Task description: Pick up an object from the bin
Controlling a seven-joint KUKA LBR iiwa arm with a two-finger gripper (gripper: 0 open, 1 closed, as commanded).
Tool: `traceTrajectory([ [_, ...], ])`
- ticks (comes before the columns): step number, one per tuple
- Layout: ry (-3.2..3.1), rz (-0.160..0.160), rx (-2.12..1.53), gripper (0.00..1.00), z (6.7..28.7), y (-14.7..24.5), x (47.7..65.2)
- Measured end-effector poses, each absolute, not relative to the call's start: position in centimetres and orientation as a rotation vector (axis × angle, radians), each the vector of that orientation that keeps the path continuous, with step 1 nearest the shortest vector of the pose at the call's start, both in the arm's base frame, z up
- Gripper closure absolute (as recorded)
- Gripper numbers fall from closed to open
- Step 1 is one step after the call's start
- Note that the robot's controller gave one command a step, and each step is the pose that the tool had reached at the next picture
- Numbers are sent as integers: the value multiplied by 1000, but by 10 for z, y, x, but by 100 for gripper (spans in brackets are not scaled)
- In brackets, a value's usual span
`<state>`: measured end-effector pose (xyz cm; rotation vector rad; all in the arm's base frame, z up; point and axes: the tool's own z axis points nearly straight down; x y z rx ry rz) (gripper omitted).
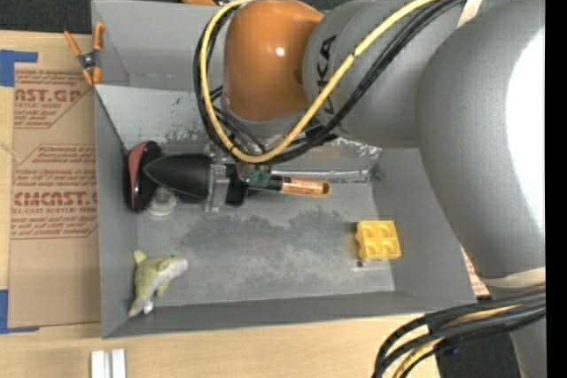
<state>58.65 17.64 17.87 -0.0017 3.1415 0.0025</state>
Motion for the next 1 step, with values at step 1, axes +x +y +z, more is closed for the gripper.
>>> traceTrajectory([
  [1,3142,3,-2,0,179,176,586],
])
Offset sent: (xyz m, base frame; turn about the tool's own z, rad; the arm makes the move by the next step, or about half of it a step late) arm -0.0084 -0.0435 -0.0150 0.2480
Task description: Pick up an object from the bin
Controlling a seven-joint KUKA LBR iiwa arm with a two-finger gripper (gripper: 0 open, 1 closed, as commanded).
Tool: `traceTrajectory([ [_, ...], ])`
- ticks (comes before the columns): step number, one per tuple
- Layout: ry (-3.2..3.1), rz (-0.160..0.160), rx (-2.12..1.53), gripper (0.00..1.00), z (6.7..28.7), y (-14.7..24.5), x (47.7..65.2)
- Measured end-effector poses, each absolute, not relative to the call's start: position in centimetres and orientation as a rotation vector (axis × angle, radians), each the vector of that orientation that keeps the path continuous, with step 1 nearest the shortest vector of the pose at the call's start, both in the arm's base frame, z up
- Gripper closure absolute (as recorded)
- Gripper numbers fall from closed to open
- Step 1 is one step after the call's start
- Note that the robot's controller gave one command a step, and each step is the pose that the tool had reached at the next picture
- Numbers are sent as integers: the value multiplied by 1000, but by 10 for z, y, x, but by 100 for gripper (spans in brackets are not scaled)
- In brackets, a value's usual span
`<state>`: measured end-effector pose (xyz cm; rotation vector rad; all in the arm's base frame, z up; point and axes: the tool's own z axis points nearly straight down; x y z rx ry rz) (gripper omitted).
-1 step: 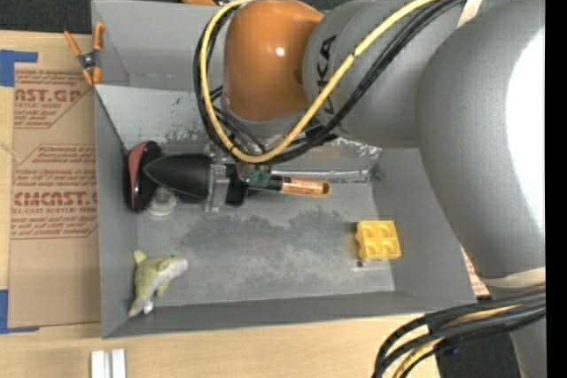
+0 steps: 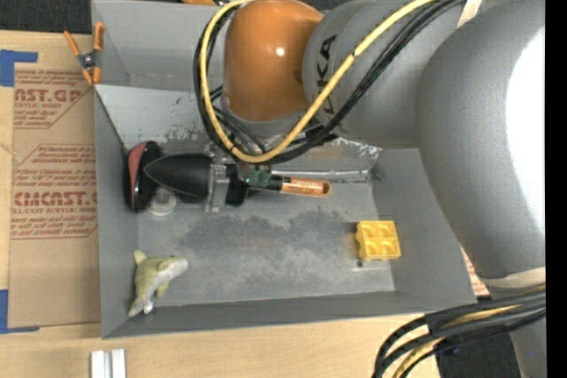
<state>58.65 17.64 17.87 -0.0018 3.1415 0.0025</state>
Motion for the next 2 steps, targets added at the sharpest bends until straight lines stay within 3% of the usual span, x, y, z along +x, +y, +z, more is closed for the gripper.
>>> traceTrajectory([
  [1,3121,1,371,0,163,135,578],
  [2,3132,2,290,0,111,165,585],
])
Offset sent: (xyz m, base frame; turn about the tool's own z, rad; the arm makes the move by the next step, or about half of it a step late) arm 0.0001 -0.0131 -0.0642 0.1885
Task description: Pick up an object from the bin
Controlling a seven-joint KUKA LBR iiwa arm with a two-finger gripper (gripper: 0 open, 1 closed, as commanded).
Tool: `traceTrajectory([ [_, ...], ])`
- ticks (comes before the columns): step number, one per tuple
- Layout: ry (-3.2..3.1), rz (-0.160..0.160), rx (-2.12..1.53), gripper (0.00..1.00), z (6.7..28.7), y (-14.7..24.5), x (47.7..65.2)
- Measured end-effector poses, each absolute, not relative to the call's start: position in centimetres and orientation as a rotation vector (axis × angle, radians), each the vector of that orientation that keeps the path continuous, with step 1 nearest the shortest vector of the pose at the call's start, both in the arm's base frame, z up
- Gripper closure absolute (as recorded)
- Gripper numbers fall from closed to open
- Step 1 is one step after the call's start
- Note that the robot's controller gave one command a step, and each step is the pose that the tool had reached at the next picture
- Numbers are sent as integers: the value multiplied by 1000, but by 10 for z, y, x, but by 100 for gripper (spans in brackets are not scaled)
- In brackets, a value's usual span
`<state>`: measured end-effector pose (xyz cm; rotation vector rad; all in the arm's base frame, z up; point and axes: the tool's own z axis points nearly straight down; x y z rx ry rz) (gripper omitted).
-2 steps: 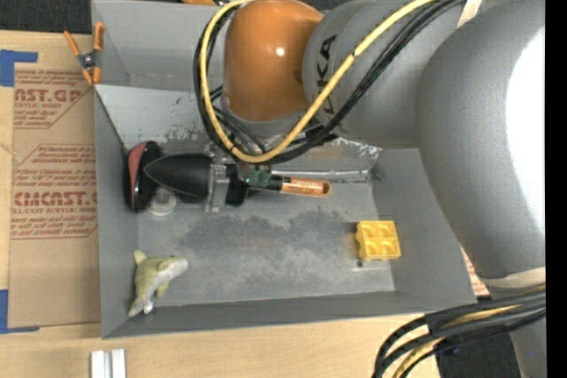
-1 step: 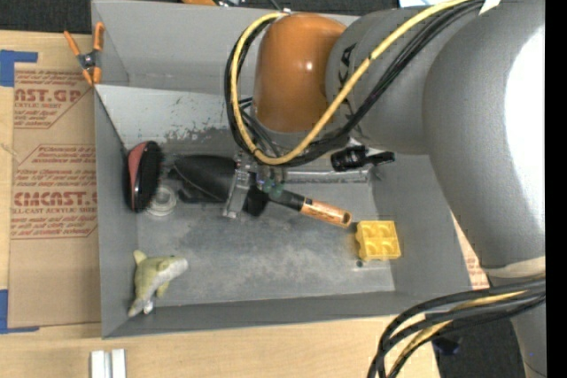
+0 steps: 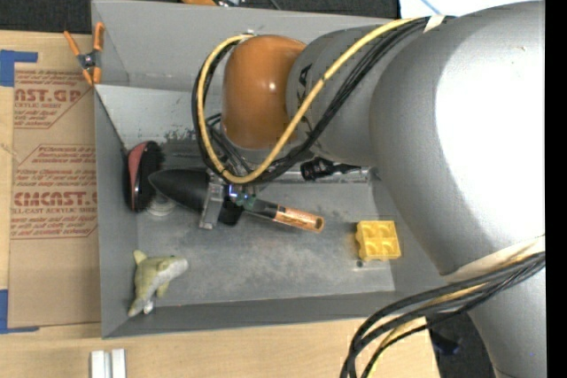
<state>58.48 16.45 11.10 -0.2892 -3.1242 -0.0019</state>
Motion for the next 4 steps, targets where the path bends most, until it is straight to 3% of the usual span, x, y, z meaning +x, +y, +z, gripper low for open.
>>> traceTrajectory([
  [1,-3129,-4,-358,0,145,155,576],
  [2,-3114,2,-363,0,99,152,587],
  [3,-3134,-9,-350,0,137,166,577],
  [4,-3110,7,-387,0,98,126,583],
])
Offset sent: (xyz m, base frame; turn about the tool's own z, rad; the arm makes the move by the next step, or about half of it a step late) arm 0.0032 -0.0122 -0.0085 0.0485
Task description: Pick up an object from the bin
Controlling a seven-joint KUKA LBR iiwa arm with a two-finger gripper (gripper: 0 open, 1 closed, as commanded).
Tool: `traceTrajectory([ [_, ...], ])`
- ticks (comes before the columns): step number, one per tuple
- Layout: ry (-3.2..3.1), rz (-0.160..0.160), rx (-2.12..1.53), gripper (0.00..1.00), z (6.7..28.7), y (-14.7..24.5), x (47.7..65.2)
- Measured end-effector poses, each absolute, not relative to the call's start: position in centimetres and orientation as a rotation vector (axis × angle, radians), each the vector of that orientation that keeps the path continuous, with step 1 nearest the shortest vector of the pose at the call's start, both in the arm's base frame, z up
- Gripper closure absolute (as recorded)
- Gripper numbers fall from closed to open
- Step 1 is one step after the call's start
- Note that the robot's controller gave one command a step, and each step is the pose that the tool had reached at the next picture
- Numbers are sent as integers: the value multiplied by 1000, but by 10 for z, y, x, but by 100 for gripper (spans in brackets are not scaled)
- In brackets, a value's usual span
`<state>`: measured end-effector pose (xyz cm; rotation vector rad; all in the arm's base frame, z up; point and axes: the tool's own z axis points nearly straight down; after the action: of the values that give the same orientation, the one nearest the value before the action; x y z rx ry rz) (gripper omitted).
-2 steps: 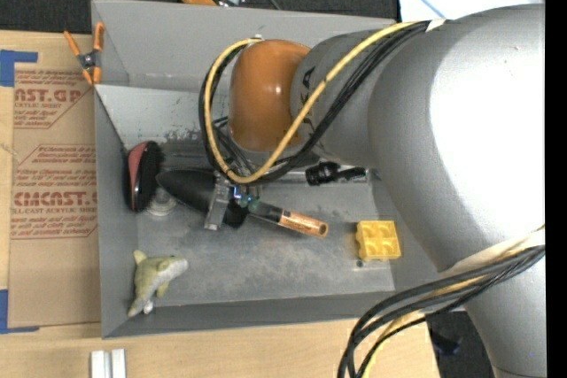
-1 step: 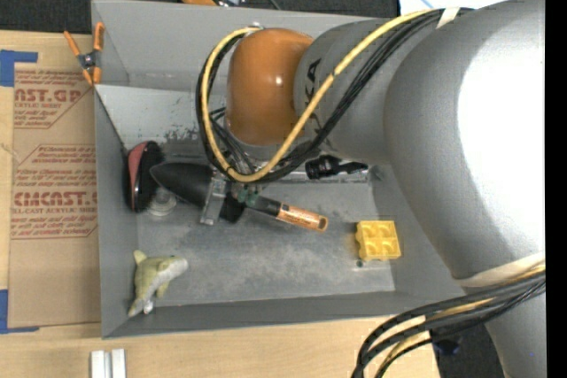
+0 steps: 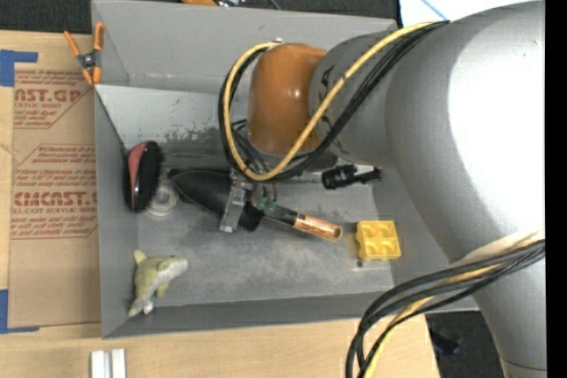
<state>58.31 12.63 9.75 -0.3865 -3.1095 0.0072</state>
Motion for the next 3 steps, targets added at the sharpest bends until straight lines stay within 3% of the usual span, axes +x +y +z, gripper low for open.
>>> traceTrajectory([
  [1,-3132,-11,-356,0,123,154,570],
  [2,-3092,1,-545,0,94,106,567],
  [3,-3095,-4,-572,0,86,106,567],
])
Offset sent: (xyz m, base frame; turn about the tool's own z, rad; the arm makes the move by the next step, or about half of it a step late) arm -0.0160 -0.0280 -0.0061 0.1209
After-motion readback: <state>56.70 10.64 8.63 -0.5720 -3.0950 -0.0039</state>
